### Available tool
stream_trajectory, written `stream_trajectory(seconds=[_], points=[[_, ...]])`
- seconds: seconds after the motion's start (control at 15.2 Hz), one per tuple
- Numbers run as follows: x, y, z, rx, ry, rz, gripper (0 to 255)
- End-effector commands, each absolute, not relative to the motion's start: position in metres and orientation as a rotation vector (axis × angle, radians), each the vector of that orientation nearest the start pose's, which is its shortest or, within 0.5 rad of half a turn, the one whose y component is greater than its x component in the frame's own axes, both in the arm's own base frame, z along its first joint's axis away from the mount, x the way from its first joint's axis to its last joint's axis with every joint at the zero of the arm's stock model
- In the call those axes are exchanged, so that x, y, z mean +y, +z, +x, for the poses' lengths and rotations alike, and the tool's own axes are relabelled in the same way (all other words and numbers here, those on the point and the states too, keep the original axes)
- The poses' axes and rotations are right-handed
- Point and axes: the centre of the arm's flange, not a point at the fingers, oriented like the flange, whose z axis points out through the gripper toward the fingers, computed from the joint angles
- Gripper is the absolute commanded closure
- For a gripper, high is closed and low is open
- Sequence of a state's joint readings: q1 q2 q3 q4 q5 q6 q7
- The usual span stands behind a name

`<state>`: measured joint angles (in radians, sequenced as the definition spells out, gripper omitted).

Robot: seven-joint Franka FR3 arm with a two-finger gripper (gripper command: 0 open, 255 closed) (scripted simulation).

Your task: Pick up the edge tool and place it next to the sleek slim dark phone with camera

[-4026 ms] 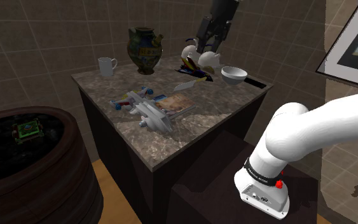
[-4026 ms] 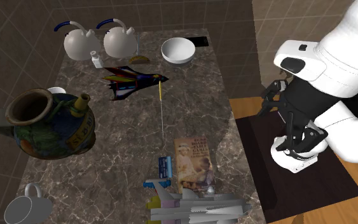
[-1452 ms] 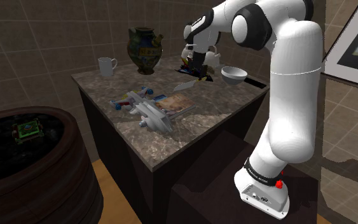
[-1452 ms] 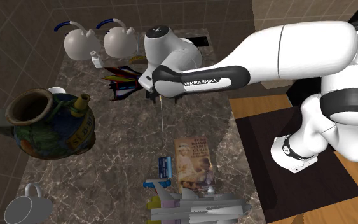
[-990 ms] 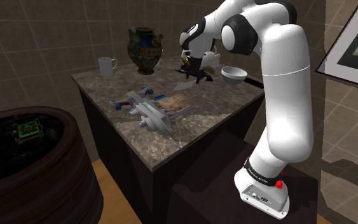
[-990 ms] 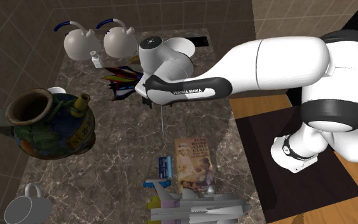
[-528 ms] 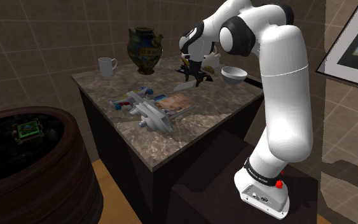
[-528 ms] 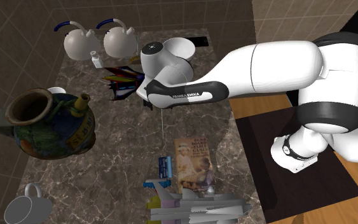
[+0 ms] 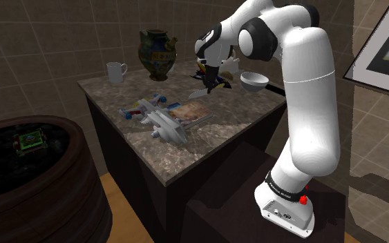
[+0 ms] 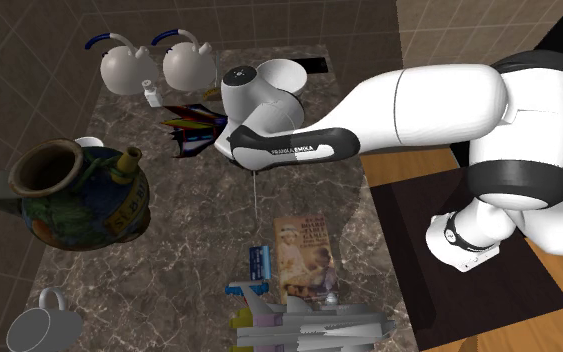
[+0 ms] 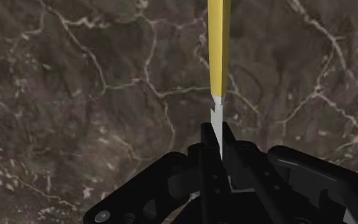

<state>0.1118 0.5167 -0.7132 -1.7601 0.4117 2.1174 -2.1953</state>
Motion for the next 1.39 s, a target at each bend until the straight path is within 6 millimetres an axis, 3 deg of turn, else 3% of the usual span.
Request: stream_trajectory(seconds=[0.0,0.26,1.32], points=[[-0.314,0.330,0.569,-2.057,-0.025,-2.355,255],[-0.314,0.330,0.569,-2.057,-0.025,-2.355,255],[-0.314,0.414,0.569,-2.057,-0.025,-2.355,255]])
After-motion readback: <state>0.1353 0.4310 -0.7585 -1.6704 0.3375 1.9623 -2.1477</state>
